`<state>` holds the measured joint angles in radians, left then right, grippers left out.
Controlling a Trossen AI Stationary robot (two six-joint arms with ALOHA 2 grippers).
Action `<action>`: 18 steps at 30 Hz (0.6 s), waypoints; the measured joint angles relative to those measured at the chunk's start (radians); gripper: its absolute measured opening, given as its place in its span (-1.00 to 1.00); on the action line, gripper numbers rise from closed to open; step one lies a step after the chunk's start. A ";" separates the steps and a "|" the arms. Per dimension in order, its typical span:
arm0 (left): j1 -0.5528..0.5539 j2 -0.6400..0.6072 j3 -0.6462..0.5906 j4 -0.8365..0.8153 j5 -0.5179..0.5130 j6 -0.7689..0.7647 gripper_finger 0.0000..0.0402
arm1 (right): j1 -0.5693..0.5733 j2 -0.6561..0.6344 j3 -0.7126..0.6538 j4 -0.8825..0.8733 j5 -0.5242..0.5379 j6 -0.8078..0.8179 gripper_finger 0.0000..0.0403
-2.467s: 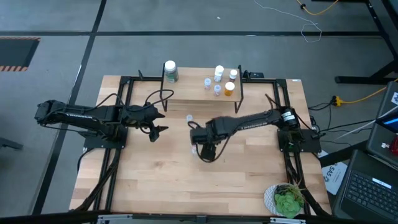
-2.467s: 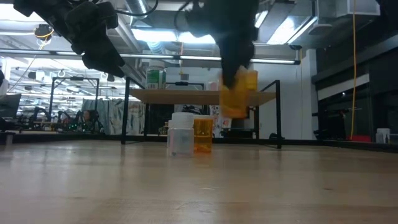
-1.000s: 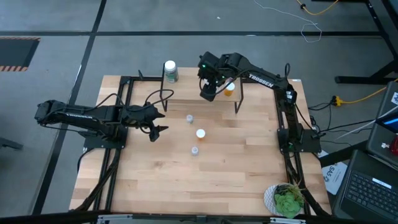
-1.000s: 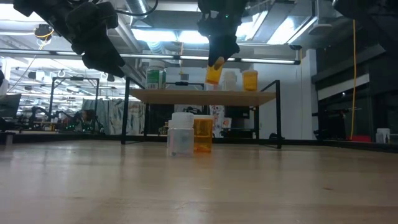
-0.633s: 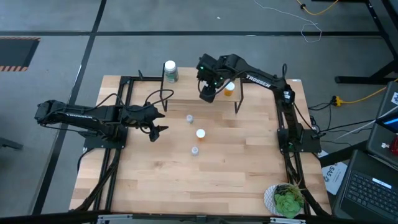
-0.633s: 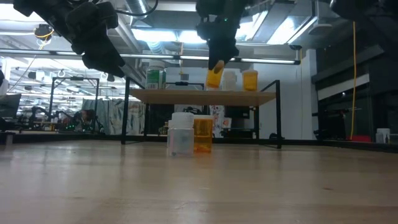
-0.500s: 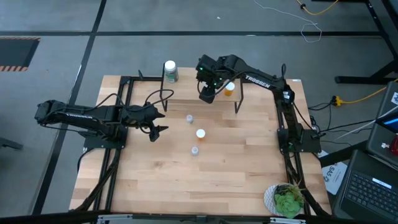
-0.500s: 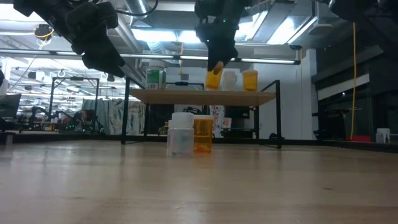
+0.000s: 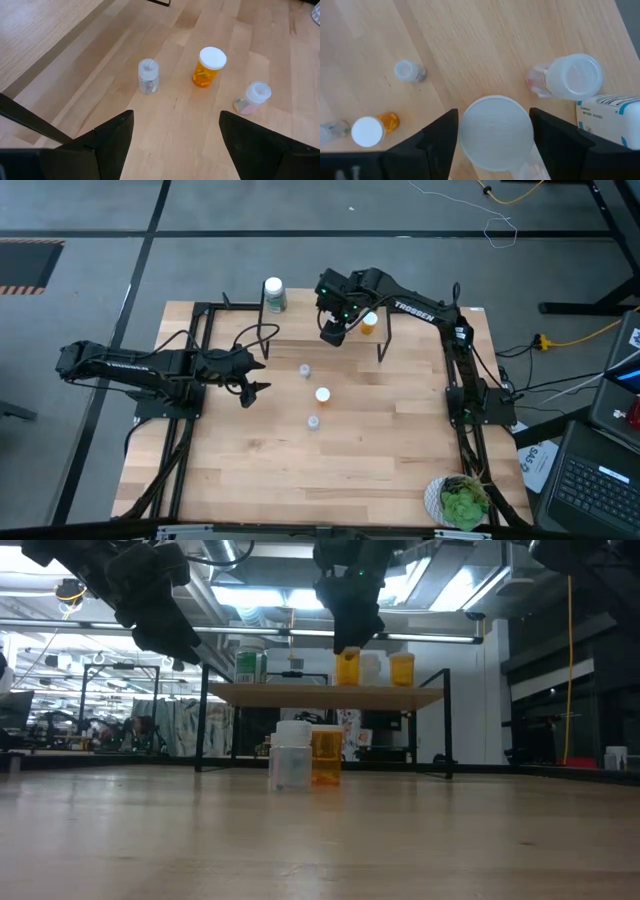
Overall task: Pick and place medicine bottles onto shelf by color
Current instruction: Put the orange pill bottle on the shelf
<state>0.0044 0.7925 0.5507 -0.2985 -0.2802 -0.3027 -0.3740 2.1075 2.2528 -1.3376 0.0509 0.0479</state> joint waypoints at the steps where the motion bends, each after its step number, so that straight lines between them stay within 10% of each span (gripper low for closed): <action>1: 0.000 0.000 0.000 0.000 0.000 0.000 0.44 | 0.000 0.000 0.000 0.000 0.000 0.001 0.22; 18: 0.000 0.000 0.000 0.000 0.001 0.000 0.44 | 0.009 -0.052 0.097 -0.043 0.000 0.045 0.23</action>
<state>0.0044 0.7921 0.5510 -0.2989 -0.2794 -0.3031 -0.3649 2.0558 2.3499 -1.3808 0.0513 0.0926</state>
